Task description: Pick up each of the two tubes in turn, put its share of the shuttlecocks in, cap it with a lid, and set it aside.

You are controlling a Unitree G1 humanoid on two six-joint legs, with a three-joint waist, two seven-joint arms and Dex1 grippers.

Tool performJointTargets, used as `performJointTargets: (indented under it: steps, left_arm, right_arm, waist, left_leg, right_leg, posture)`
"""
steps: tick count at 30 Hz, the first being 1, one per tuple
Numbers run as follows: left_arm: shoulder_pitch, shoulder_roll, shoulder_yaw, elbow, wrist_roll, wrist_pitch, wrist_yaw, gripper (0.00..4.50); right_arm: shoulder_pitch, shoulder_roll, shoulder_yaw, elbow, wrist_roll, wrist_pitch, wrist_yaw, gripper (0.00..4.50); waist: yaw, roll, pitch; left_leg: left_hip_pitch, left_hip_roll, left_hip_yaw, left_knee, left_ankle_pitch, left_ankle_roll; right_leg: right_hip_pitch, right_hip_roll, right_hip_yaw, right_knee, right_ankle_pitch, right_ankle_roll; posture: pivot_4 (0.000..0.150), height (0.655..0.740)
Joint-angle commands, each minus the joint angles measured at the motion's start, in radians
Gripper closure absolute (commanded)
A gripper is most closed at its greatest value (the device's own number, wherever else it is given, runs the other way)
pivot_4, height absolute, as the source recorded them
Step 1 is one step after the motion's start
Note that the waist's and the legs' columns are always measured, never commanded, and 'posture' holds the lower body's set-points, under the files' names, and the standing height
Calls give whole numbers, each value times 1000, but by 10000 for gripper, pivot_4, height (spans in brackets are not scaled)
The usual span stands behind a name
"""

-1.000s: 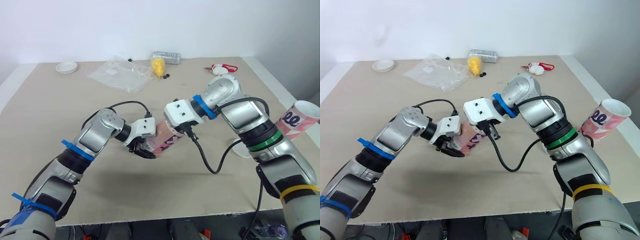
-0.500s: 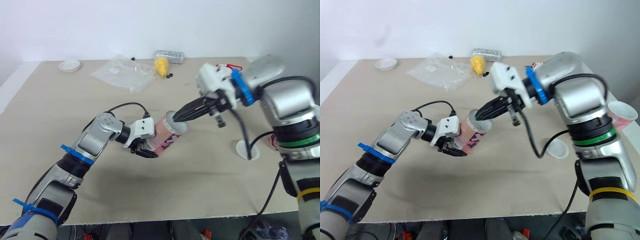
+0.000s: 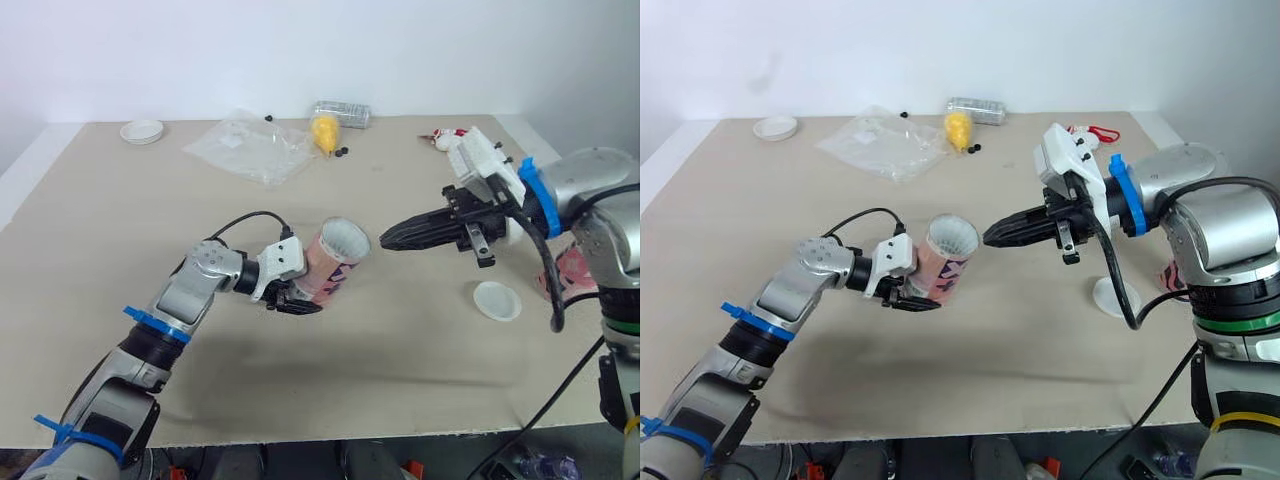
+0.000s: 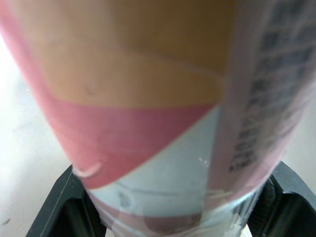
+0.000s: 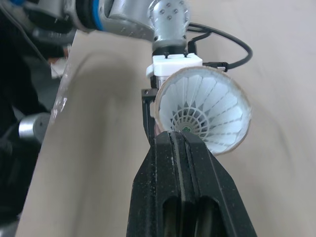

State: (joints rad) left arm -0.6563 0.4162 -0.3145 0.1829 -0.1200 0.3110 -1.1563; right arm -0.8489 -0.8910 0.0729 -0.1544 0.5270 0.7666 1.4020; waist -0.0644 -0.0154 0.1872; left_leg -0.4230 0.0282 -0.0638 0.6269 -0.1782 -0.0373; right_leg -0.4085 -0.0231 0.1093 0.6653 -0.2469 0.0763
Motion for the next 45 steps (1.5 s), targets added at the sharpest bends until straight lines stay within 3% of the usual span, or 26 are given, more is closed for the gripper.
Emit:
performJointTargets:
  steps: [1,5,15,18,25,26,34,45]
  left_arm:
    - [28,-28,41,-9,-26,-46,49,16022]
    - [141,-106,56,-50,-43,-171,130,16022]
    - [262,-211,76,-34,-50,-289,236,16022]
    - [269,-211,53,-18,-19,-334,242,16022]
    - [256,-185,0,5,19,-432,195,16022]
    - [255,-183,-5,6,20,-437,191,16022]
    - [259,-186,-7,-3,18,-416,209,16022]
    - [276,-198,-4,-12,-39,-334,185,16022]
  right_arm:
    - [67,42,-87,-40,41,-15,-95,44229]
    - [244,95,-174,-100,48,-56,-219,44229]
    - [425,85,-332,-126,78,-46,-376,44229]
    - [462,70,-364,-93,74,-29,-412,36101]
    - [554,-97,-302,-27,-15,-75,-329,2684]
    - [558,-126,-282,-13,-33,-84,-309,282]
    - [539,-323,-118,72,-148,-107,-157,282]
    - [391,-313,54,253,-313,-169,-109,282]
  waist:
    - [5,0,0]
    - [15,0,0]
    - [19,0,0]
    - [19,0,0]
    - [19,0,0]
    - [19,0,0]
    - [18,0,0]
    - [17,0,0]
  left_leg:
    - [0,0,0,0,0,0]
    - [0,0,0,-1,0,0]
    - [0,-1,0,3,0,0]
    - [0,-1,0,3,0,0]
    - [0,-1,2,3,0,0]
    - [0,-1,2,3,0,0]
    - [1,0,3,3,0,0]
    - [1,0,5,4,0,0]
  right_leg:
    - [0,0,0,0,0,0]
    - [0,0,0,0,0,0]
    - [2,0,1,-1,2,1]
    - [2,0,1,-1,3,1]
    - [1,0,2,-1,2,1]
    - [1,0,2,-1,2,1]
    - [1,0,3,-1,0,-2]
    - [1,-1,3,-2,0,-1]
  posture:
    - [1500,7400]
    - [1500,7400]
    - [1500,7400]
    - [1500,7400]
    - [1500,7400]
    - [1500,7400]
    - [1500,7400]
    - [1500,7400]
